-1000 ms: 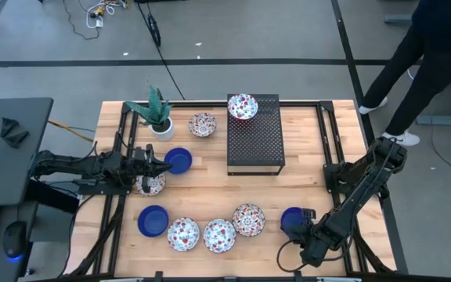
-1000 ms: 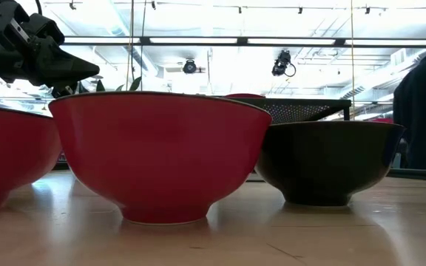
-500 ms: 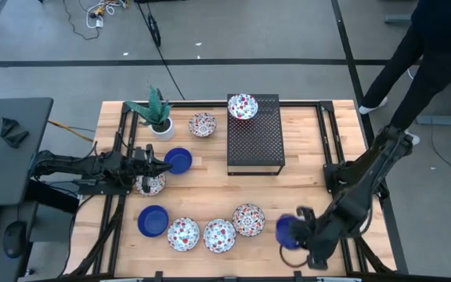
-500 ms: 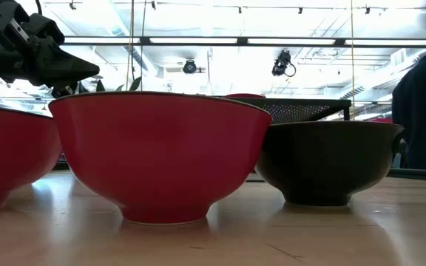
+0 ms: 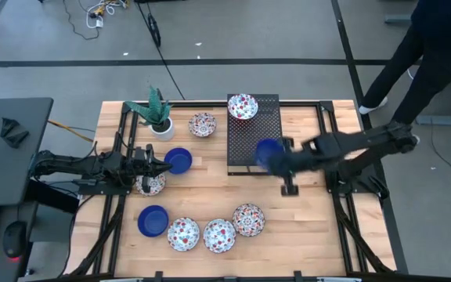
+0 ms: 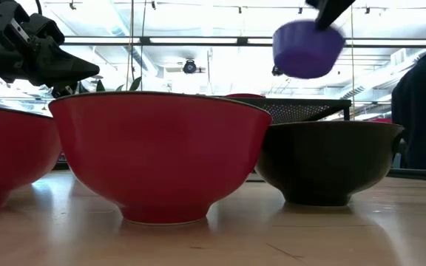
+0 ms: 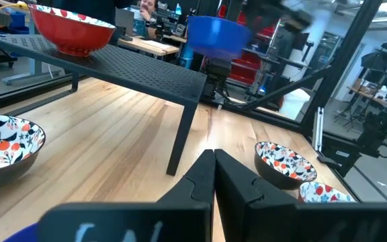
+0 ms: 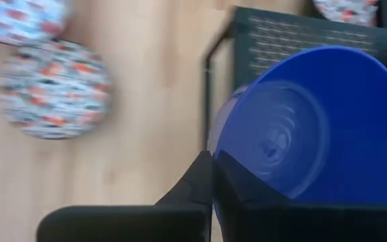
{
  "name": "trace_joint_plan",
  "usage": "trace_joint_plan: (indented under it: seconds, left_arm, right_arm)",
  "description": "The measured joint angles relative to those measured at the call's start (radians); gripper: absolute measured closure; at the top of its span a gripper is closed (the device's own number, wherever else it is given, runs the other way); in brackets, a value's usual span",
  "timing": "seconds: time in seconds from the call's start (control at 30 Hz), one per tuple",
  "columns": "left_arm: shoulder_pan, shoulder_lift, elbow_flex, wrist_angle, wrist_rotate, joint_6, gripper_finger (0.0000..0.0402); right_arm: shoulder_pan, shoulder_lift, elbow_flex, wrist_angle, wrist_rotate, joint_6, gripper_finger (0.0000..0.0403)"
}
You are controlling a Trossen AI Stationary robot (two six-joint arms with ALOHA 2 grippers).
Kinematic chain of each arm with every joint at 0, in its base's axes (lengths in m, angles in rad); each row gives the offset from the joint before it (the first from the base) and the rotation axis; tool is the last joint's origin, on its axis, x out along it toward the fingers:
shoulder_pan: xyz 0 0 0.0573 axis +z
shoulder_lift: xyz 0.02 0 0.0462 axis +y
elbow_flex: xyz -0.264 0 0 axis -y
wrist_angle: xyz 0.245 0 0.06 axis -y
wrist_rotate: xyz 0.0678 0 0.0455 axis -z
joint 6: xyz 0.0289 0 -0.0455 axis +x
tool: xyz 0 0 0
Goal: Pick & Place Mini bowls
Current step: Put the bottom right blue bowl on the shelf
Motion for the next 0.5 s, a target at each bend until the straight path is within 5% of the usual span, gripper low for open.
trace_joint_plan:
  seconds: [0.2, 0.5]
  left_arm:
    - [0.000, 0.000, 0.000, 0.000, 0.000, -0.003, 0.0390]
    - [0.000, 0.000, 0.000, 0.000, 0.000, -0.006, 0.0390]
  right_arm:
    - [-0.205, 0.051, -0.005, 0.003, -0.006, -0.201, 0.0398]
    - [-0.325, 0.112, -0.055, 0.014, -0.014, -0.336, 0.0396]
